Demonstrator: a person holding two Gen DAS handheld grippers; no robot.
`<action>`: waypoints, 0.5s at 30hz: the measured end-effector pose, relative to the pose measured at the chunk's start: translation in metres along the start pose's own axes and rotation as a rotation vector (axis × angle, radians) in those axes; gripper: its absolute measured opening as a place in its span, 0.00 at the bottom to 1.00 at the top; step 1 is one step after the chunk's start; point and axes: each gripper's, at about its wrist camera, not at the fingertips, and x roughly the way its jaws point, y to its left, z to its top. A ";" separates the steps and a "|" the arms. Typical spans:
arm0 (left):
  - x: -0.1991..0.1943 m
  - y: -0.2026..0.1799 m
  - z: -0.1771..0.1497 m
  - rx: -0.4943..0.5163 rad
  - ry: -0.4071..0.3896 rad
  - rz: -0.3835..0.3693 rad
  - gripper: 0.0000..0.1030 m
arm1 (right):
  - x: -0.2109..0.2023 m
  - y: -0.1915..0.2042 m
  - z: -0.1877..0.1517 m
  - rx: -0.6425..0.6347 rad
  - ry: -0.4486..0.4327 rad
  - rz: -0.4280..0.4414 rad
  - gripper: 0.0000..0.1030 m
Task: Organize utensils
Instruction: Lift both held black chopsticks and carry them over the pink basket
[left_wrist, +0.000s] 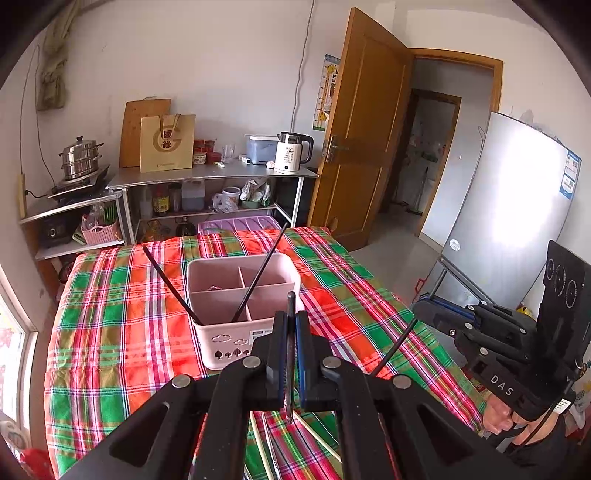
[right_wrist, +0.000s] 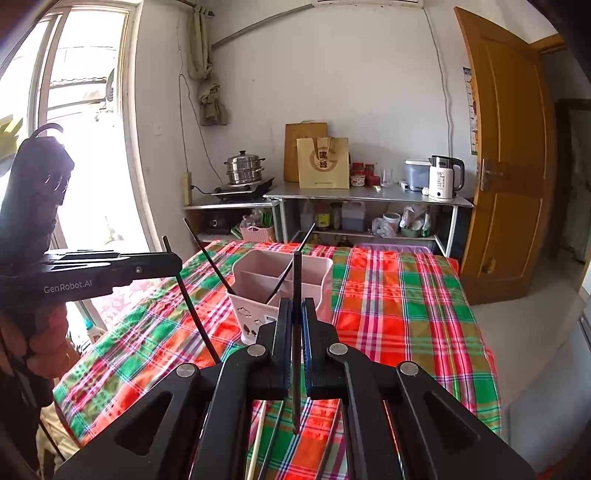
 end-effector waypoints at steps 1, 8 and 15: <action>-0.001 0.002 0.005 -0.003 -0.003 0.003 0.04 | 0.000 0.001 0.003 -0.005 -0.005 0.003 0.05; -0.021 0.018 0.044 -0.015 -0.060 0.038 0.04 | 0.008 0.011 0.035 -0.014 -0.067 0.039 0.05; -0.034 0.038 0.085 -0.035 -0.128 0.085 0.04 | 0.025 0.015 0.071 0.010 -0.128 0.059 0.05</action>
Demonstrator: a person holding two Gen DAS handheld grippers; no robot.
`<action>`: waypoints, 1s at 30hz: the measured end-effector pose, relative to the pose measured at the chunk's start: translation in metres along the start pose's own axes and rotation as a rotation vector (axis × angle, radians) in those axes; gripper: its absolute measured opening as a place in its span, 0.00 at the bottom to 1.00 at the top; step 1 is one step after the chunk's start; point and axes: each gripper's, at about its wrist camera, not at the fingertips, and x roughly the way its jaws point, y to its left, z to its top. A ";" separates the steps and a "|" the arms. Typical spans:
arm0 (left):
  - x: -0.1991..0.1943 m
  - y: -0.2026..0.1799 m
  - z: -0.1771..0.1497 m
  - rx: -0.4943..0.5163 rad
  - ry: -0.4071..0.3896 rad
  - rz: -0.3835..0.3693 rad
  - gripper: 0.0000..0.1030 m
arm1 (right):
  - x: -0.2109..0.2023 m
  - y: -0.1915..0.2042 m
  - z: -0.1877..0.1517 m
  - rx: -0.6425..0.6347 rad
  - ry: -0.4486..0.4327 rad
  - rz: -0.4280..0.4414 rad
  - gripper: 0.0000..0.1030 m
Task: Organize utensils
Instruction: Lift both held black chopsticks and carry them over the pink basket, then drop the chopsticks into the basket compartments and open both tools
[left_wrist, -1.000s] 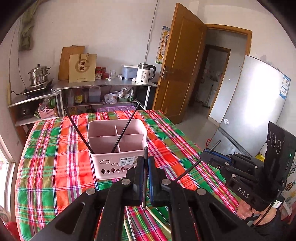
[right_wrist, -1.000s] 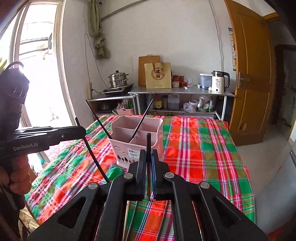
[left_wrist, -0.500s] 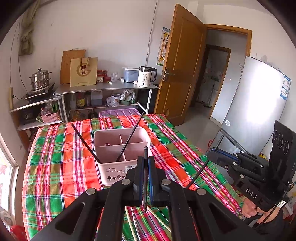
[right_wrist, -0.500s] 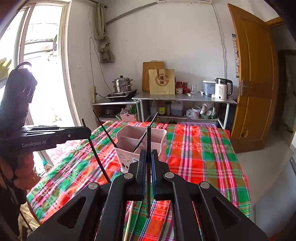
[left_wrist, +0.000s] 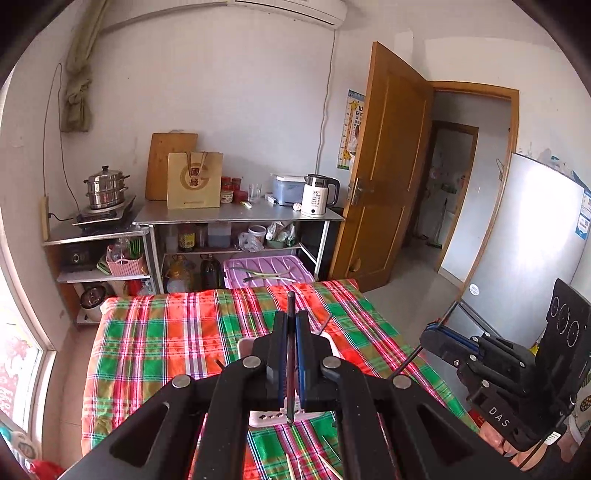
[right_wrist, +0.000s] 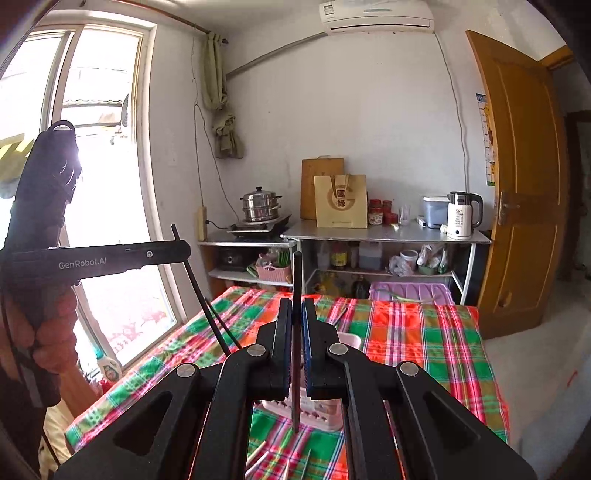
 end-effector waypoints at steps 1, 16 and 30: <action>0.001 0.003 0.005 -0.004 -0.005 0.003 0.04 | 0.003 0.000 0.004 0.003 -0.005 0.002 0.05; 0.051 0.031 0.025 -0.024 -0.003 0.032 0.04 | 0.054 0.000 0.018 0.034 -0.026 0.015 0.05; 0.097 0.045 -0.003 -0.038 0.091 0.007 0.04 | 0.095 -0.010 -0.019 0.054 0.091 0.011 0.05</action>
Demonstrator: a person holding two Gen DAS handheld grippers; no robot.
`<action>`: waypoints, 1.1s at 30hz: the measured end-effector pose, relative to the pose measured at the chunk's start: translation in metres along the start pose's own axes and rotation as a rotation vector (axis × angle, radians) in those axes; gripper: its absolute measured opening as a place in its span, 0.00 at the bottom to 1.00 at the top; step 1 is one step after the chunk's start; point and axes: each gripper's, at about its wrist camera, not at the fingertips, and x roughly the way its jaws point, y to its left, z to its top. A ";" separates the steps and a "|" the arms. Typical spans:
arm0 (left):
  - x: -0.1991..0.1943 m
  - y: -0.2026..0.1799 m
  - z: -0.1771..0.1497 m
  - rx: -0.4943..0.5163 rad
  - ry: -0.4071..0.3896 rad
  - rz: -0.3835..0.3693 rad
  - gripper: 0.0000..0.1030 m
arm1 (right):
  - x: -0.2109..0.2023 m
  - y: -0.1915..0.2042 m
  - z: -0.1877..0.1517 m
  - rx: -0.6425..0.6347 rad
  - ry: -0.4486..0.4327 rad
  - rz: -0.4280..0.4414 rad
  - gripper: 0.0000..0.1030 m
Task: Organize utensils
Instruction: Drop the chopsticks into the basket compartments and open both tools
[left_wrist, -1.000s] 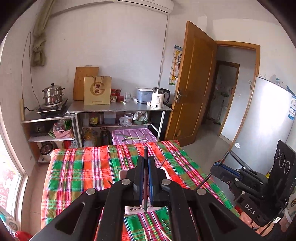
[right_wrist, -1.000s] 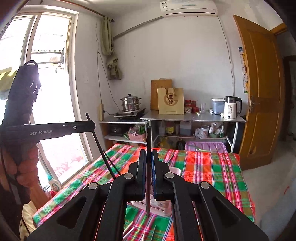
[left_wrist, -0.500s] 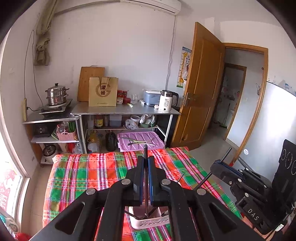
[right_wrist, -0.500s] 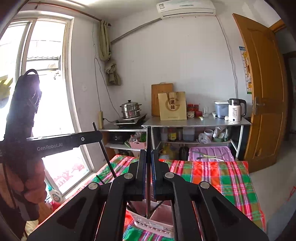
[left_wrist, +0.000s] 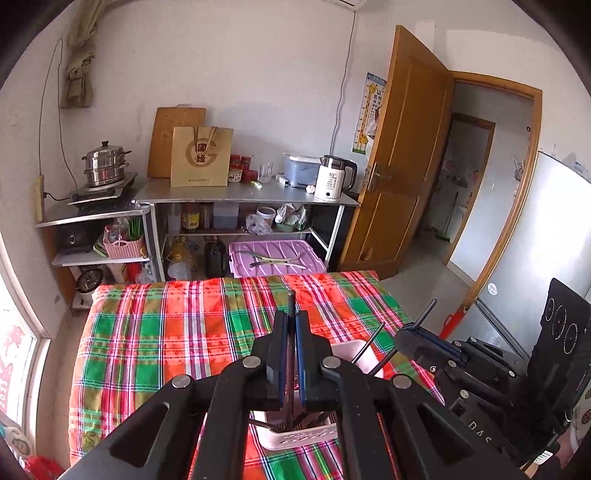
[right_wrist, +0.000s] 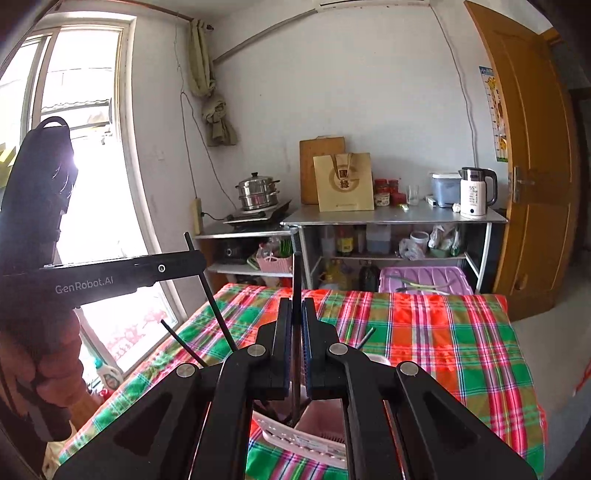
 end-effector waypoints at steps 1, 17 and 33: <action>0.005 0.002 -0.004 -0.003 0.013 0.002 0.04 | 0.003 -0.001 -0.004 0.003 0.014 -0.001 0.05; 0.026 0.017 -0.031 -0.028 0.053 0.043 0.06 | 0.010 -0.009 -0.027 0.012 0.095 -0.037 0.12; -0.075 -0.018 -0.086 0.028 -0.100 0.030 0.18 | -0.092 -0.015 -0.066 0.032 0.020 -0.042 0.20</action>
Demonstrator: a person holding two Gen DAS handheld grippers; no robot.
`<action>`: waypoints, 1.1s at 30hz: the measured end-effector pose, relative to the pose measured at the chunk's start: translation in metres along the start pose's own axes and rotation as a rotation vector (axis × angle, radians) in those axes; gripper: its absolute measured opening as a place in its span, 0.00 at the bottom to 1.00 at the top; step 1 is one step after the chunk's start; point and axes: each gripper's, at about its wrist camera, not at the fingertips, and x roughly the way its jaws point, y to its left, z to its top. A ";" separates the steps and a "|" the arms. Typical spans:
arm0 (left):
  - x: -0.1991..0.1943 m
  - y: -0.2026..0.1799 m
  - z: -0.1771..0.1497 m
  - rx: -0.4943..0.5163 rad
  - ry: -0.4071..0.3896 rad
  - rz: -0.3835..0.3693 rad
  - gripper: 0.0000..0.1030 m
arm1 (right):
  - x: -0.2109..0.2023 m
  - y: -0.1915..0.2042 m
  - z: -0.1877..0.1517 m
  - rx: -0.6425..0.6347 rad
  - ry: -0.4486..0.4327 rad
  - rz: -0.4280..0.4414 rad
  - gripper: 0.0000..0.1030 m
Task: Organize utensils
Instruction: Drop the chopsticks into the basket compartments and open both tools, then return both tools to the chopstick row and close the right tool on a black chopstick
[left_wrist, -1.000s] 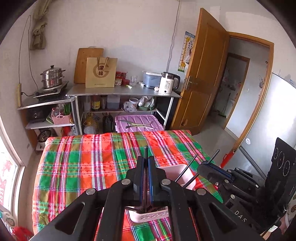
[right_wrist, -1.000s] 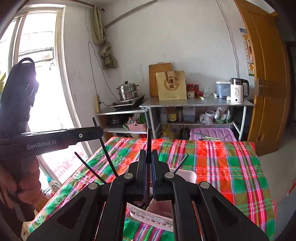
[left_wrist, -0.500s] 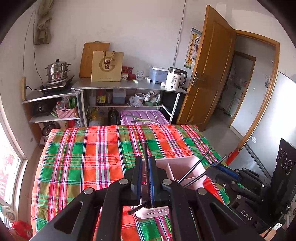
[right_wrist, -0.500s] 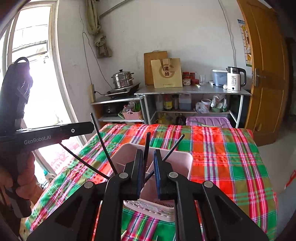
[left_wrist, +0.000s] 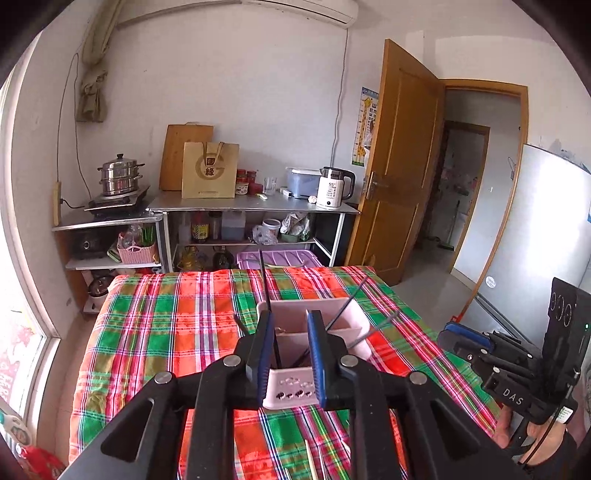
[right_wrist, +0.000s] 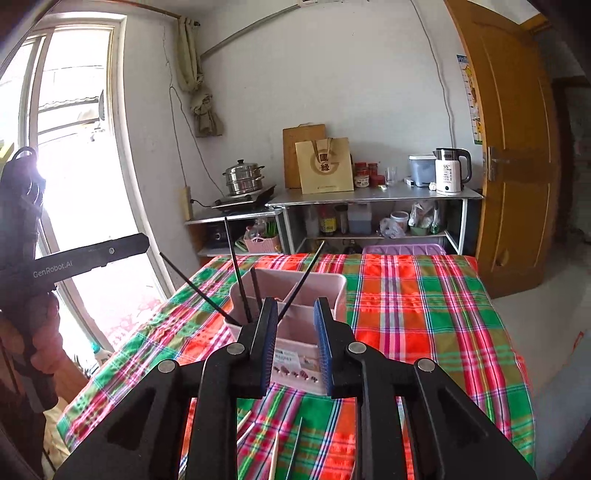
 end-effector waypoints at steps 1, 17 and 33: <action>-0.005 -0.003 -0.008 0.004 0.002 -0.006 0.18 | -0.004 -0.001 -0.004 0.000 0.002 0.000 0.20; -0.011 -0.051 -0.128 -0.031 0.135 -0.133 0.18 | -0.037 -0.026 -0.078 0.042 0.103 -0.014 0.20; 0.069 -0.065 -0.155 -0.098 0.337 -0.174 0.18 | 0.017 -0.052 -0.112 0.041 0.285 -0.062 0.20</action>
